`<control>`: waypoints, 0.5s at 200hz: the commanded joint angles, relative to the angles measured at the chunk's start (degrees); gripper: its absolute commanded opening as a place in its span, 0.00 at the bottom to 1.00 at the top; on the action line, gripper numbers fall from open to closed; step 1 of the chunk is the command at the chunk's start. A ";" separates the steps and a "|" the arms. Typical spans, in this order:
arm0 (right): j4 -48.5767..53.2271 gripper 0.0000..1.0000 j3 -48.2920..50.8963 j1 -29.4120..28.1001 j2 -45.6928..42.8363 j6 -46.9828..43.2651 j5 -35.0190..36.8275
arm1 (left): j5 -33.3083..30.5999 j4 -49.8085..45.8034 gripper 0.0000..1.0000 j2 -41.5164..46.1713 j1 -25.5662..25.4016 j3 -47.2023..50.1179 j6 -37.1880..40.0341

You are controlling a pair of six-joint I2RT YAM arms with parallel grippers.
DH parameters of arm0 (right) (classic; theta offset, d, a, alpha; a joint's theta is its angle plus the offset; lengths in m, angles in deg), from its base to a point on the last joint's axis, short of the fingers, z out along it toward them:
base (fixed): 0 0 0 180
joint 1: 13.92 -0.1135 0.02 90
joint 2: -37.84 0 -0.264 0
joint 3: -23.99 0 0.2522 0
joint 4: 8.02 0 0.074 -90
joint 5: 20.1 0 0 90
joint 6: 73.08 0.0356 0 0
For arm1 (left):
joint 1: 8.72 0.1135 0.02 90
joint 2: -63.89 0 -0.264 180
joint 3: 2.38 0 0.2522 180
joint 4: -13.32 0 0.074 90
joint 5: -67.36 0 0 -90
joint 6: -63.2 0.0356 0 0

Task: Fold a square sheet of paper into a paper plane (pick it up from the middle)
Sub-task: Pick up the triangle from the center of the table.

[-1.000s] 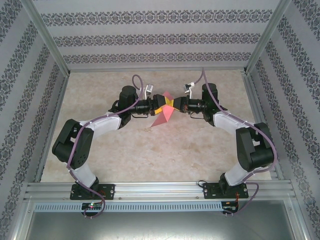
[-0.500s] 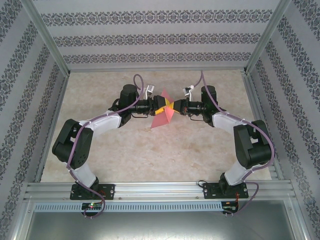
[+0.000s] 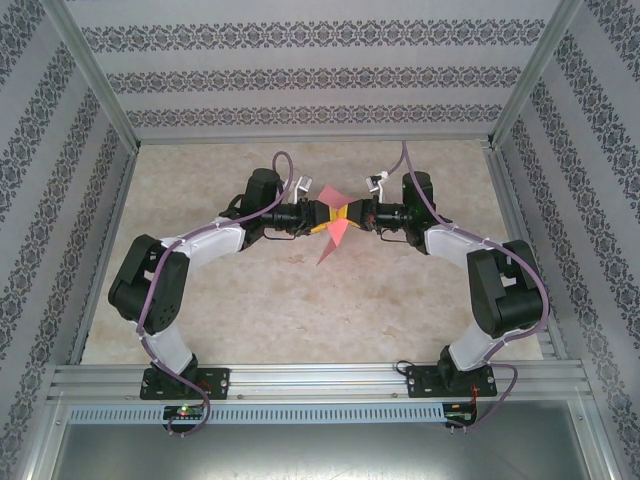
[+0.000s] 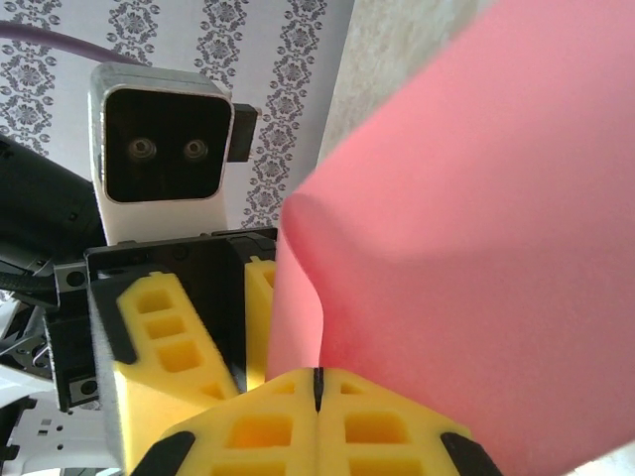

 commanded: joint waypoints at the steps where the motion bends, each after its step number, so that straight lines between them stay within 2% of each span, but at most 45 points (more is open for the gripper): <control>1: -0.96 0.05 0.55 0.57 -0.92 -0.87 -0.73 | 0.89 -1.91 0.27 -0.17 -0.70 -1.68 2.51; 44: 1.82 0.12 0.23 0.68 -2.29 -2.63 0.30 | 0.82 -1.41 0.16 -0.17 -0.70 -1.66 1.92; 62: 3.69 0.20 0.40 1.16 -3.39 -3.80 1.48 | 0.72 -0.59 0.14 -0.34 -0.70 -1.53 1.04; 83: 7.19 0.34 1.53 2.51 -6.16 -5.96 5.05 | 0.15 0.85 0.12 -0.67 -0.70 -1.31 -0.15; 100: 10.06 0.39 2.95 3.77 -9.12 -6.70 7.71 | -0.14 2.13 0.11 -0.67 -0.70 -1.35 -1.00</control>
